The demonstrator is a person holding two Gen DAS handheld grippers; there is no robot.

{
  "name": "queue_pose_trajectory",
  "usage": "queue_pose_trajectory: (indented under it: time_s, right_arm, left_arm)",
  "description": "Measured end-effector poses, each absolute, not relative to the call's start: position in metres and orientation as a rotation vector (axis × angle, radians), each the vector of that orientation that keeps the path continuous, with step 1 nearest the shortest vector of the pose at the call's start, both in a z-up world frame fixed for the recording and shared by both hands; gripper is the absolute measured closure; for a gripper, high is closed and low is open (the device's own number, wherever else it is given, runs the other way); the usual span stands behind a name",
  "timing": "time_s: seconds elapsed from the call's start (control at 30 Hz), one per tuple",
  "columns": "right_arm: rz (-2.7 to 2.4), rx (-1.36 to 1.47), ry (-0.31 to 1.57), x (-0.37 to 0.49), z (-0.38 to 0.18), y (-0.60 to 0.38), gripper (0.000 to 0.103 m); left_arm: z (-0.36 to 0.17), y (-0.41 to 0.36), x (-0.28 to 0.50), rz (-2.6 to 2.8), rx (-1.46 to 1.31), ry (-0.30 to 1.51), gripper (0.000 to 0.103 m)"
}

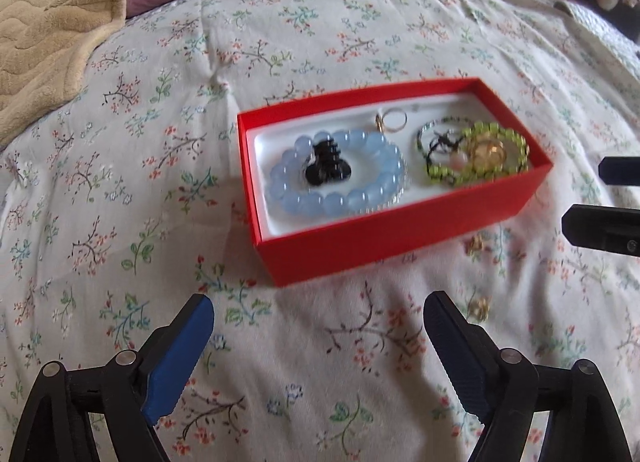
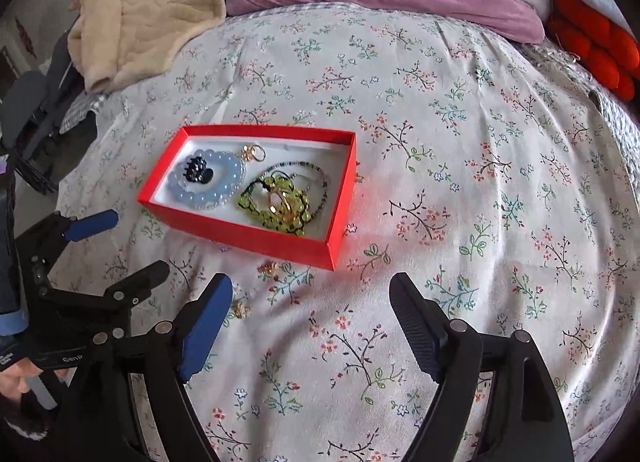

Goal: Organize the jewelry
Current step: 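Withdraw the open left tool from the box toward the small earring, then close the left tool on the small gold earring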

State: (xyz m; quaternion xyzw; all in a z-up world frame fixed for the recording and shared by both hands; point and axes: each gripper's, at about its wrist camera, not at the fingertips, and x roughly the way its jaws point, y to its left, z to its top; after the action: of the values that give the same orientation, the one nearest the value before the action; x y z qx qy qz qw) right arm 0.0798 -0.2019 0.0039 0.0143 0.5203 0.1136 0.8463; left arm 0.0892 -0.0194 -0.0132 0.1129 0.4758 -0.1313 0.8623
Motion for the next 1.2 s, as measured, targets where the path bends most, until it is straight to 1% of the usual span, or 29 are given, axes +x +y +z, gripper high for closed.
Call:
queue_pose_trajectory:
  time_s: [0.37,0.5,0.53,0.57,0.6,0.67,0.7,0.73,0.87,0.97,1.07,1.2]
  right_arm:
    - [0.162,-0.086,1.184,0.065,-0.035,-0.214,0.02]
    - [0.161,-0.154,1.216,0.06,-0.053,-0.21,0.02]
    - [0.163,-0.161,1.217,0.059,-0.056,-0.211,0.02]
    - [0.165,-0.161,1.21,0.059,-0.058,-0.211,0.018]
    - [0.162,-0.158,1.204,0.059,-0.058,-0.213,0.014]
    - [0.153,-0.144,1.202,0.06,-0.061,-0.218,0.008]
    - [0.147,-0.13,1.2,0.061,-0.064,-0.221,0.003]
    - [0.141,-0.115,1.196,0.061,-0.065,-0.224,0.001]
    - [0.162,-0.083,1.18,0.06,-0.07,-0.231,0.0]
    - [0.166,-0.082,1.166,0.06,-0.071,-0.234,0.0]
    - [0.166,-0.086,1.152,0.058,-0.071,-0.232,0.0]
    - [0.164,-0.089,1.149,0.054,-0.07,-0.232,0.0]
  left_arm:
    - [-0.039,-0.03,0.065,-0.397,0.298,1.045,0.014]
    - [-0.042,-0.043,0.057,-0.45,0.32,1.032,0.015]
    - [-0.042,-0.045,0.057,-0.468,0.314,1.034,0.017]
    - [-0.042,-0.048,0.056,-0.489,0.305,1.039,0.023]
    - [-0.043,-0.051,0.056,-0.507,0.299,1.043,0.026]
    - [-0.044,-0.058,0.056,-0.537,0.292,1.047,0.038]
    - [-0.045,-0.061,0.055,-0.55,0.29,1.047,0.042]
    - [-0.046,-0.065,0.055,-0.561,0.289,1.05,0.048]
    - [-0.05,-0.074,0.057,-0.57,0.303,1.044,0.057]
    - [-0.051,-0.078,0.061,-0.574,0.291,1.044,0.069]
    - [-0.051,-0.083,0.064,-0.583,0.282,1.042,0.076]
    - [-0.051,-0.092,0.065,-0.596,0.29,1.032,0.077]
